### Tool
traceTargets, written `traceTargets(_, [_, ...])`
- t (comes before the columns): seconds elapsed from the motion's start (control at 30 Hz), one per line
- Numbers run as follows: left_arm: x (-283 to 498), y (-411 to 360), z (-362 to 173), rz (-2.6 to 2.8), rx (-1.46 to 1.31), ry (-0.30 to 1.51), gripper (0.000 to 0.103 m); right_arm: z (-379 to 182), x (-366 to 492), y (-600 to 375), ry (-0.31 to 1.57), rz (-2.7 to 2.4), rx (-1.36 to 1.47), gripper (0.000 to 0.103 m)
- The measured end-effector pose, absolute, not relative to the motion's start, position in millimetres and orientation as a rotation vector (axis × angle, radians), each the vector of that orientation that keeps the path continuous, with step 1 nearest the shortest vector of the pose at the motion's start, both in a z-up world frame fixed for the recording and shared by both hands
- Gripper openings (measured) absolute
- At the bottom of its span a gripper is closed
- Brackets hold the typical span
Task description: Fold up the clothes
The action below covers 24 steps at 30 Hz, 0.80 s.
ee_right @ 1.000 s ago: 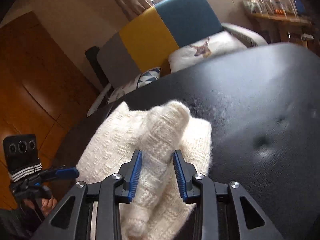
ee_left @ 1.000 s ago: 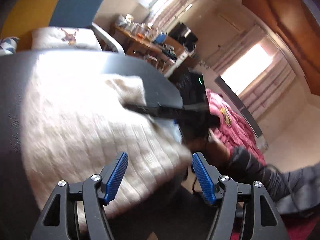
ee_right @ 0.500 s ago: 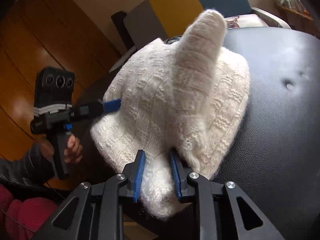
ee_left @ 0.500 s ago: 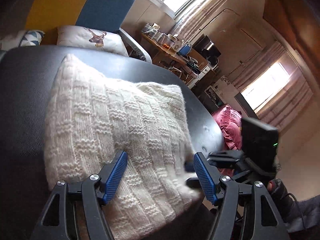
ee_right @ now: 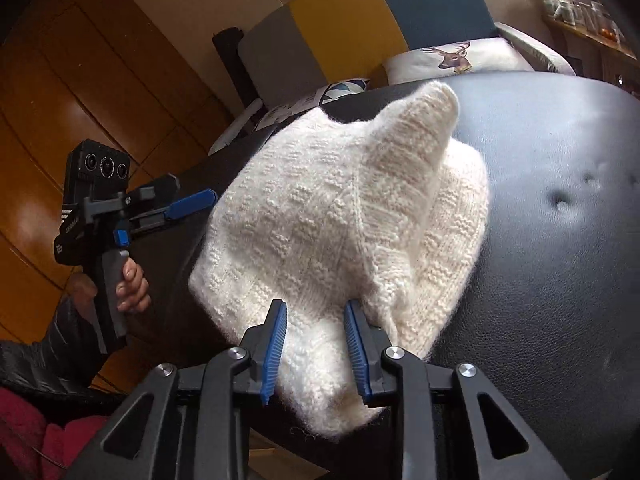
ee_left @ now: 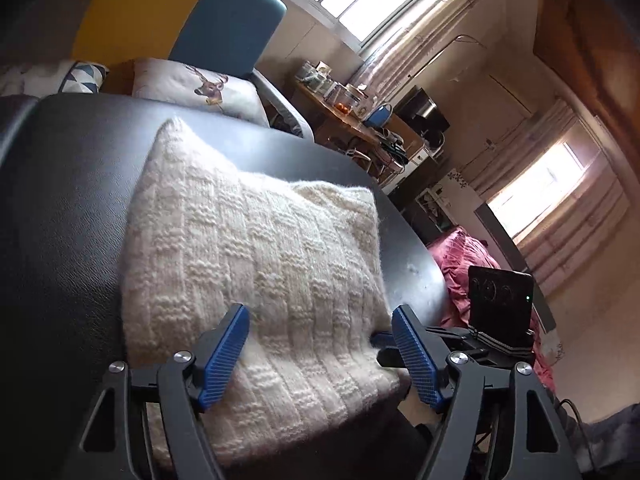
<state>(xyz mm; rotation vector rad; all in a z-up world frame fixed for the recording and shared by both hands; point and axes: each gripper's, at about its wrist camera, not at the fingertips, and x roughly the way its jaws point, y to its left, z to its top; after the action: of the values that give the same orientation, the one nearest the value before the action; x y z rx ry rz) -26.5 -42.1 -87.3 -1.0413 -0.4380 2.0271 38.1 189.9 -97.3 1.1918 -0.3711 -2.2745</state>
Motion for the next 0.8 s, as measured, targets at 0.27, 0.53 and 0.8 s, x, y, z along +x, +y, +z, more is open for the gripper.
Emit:
traceTargets(0.27, [-74,-83,-78,2.125,-1.011,-0.543,0.08,-34,-36,165,-0.355,-2.282,1.038,0.03])
traceTargets(0.53, [-85,-68,-71,2.054,-0.899,-0.407,0.08,-57,-204,113,-0.512,-1.871,1.292,0.03])
traceTargets(0.8, [-77,-19,-105,1.974,-0.945,-0.21,0.08,-133,-250,38,0.056,-1.992,1.49,0.013])
